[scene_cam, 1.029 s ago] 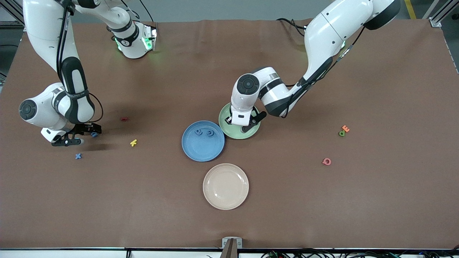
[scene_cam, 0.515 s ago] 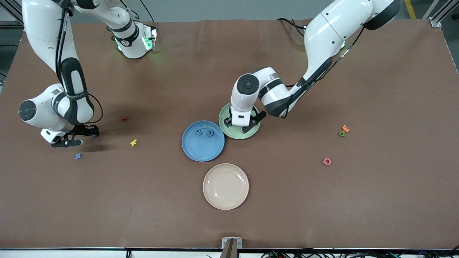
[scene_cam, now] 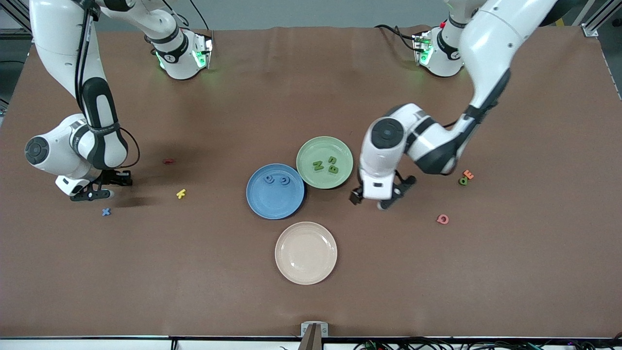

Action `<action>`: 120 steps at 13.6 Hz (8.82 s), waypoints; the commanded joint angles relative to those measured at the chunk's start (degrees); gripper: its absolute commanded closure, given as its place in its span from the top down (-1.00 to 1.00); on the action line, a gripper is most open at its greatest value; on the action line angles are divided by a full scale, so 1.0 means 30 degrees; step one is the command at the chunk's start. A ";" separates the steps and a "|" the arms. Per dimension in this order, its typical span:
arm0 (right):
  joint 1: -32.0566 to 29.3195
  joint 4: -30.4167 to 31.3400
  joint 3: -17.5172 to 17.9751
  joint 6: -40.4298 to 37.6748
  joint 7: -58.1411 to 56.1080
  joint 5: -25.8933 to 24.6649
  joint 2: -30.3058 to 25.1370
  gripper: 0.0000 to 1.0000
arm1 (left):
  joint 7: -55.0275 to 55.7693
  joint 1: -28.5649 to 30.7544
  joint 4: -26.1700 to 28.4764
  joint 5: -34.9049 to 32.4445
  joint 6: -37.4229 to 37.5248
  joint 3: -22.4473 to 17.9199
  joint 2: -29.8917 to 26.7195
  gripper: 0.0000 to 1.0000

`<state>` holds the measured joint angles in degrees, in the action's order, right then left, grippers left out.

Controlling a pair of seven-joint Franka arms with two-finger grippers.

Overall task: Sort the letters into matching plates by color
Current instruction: 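Place blue E on the blue plate while the left gripper reaches green p, then grasp green p with the left gripper while the right gripper reaches blue X, then place green p on the green plate while the right gripper grasps blue X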

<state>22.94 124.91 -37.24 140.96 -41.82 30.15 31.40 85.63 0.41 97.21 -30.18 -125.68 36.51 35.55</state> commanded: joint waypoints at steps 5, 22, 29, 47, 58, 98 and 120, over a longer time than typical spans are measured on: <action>0.0437 -0.0852 0.0373 -0.1746 -0.0063 0.0467 -0.0241 -0.64 | -1.1419 0.4485 0.1050 -0.0400 0.0291 0.0163 -0.0483 1.00; 1.1625 -0.7881 -0.0478 -0.7202 2.0197 -0.0794 0.0191 -0.67 | -2.4558 1.5067 1.0222 -0.4408 -0.7268 0.2712 -0.1831 0.72; 1.1895 -1.1954 0.1631 -0.6909 2.5189 -0.0559 0.3765 -0.67 | -2.4326 1.5389 1.0867 -0.5645 -0.7707 0.2683 -0.1306 0.43; 1.0136 -1.4713 0.4064 -0.4946 2.6188 -0.0821 0.6115 0.51 | -2.4266 1.6298 1.1864 -0.5615 -0.7590 0.2741 -0.1363 0.27; 1.0165 -1.2844 -0.3134 -1.5928 1.6595 -0.0939 -0.0006 0.99 | -2.4206 1.6298 1.2187 -0.5615 -0.7561 0.3005 -0.1363 -0.39; -0.5216 -0.9088 0.3067 -0.2954 -0.3051 -0.0998 0.4356 0.52 | -1.7588 1.0263 0.3310 0.0391 0.0525 0.6901 0.0131 -1.00; -0.2526 -0.9469 0.2980 -0.5967 0.0220 -0.1319 0.2542 -0.69 | -0.8919 0.3764 0.2433 0.0420 0.0087 0.5878 0.0951 -1.00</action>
<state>12.77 95.76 -28.11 125.67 -45.96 26.30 41.92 56.24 14.71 106.50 -29.24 -125.46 55.59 37.40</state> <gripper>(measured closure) 0.731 0.722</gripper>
